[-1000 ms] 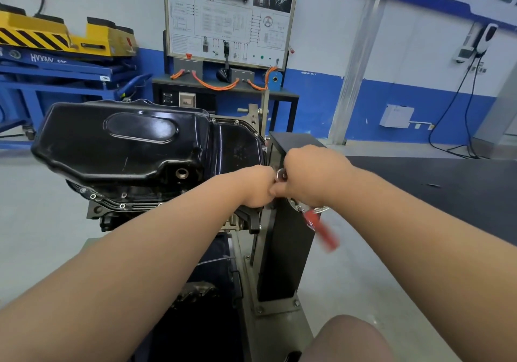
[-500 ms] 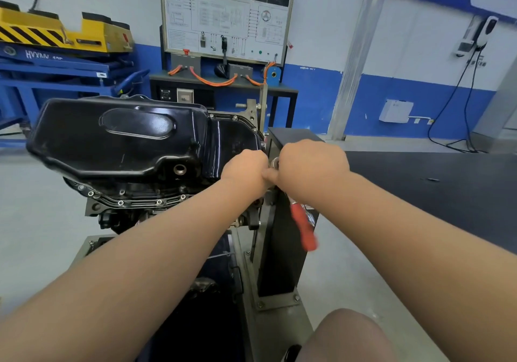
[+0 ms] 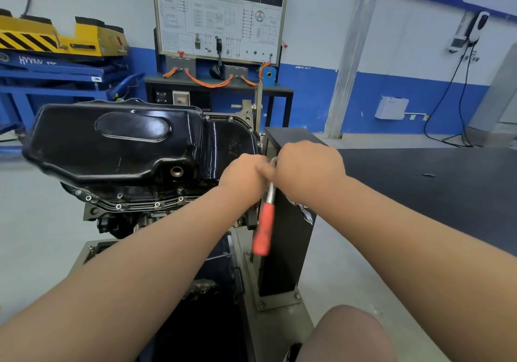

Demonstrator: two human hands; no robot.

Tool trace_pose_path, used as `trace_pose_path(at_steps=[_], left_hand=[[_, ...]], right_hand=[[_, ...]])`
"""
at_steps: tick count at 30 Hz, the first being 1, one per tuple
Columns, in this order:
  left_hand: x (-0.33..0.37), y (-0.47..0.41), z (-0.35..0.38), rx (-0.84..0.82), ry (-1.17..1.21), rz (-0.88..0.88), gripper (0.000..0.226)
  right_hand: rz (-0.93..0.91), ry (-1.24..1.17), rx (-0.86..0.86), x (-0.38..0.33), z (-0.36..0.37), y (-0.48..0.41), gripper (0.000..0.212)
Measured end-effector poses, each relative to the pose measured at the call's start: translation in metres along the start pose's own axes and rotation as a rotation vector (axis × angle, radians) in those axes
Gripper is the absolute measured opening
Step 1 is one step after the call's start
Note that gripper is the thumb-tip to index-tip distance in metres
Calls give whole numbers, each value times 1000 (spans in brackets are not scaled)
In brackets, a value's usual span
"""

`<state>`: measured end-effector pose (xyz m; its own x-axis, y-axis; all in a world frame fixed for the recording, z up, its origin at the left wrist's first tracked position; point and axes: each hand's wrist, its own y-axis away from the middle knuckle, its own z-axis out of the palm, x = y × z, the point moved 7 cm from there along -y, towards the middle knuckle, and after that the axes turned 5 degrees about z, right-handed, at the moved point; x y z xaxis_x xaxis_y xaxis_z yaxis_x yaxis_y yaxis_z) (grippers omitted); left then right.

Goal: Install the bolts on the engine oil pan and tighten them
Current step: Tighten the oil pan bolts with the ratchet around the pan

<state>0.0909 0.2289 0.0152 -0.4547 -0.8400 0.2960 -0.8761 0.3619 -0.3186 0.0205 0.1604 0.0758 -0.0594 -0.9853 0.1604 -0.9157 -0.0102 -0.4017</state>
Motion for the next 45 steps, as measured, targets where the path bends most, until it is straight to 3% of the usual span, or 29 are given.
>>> trace_pose_path(at_steps=[3,6,9,11,13,15,18,21,23,25,28,31,32,34,36,38,40,42,45], left_hand=[[-3,12,-7,126,-16,60,31],[3,9,-5,141,44,172,21],[3,7,-5,82,140,188,18],[1,8,-3,76,161,158,27],[-2,9,6,54,129,69,21],[-2,17,16,37,135,-10,20],[5,26,27,29,196,85,14],[5,28,33,38,457,67,9],[9,28,35,34,595,55,30],[12,24,39,46,618,51,35],[11,17,39,176,566,-13,23],[10,13,35,295,638,-65,9],[7,10,34,307,643,-83,8],[5,4,36,272,618,-97,10],[5,1,39,248,730,-116,7],[3,1,37,305,838,-181,18],[5,-2,34,278,944,-164,22],[10,-2,30,225,1001,-139,16],[9,-8,33,150,797,-96,44]], right_hand=[[-151,88,-7,-5,-10,0,43],[-302,244,62,-10,-19,2,10],[-298,266,102,-6,-17,3,21],[-197,186,83,2,-9,3,50],[-53,40,15,8,-1,5,62],[10,-57,-50,8,7,6,63],[-64,-36,-88,-1,7,9,54],[-118,48,-69,-3,2,13,53],[-93,64,-161,1,7,15,52],[-72,38,-249,6,10,15,47],[-292,222,-68,-3,-1,13,19],[-412,277,67,-6,-5,9,19],[-363,206,32,-2,-5,7,20],[-164,-30,-178,8,9,5,41],[95,-466,-416,11,29,11,50],[326,-905,-545,10,42,18,51],[435,-1180,-660,7,49,22,48],[451,-1261,-729,5,51,22,39],[345,-1014,-674,15,46,10,18]])
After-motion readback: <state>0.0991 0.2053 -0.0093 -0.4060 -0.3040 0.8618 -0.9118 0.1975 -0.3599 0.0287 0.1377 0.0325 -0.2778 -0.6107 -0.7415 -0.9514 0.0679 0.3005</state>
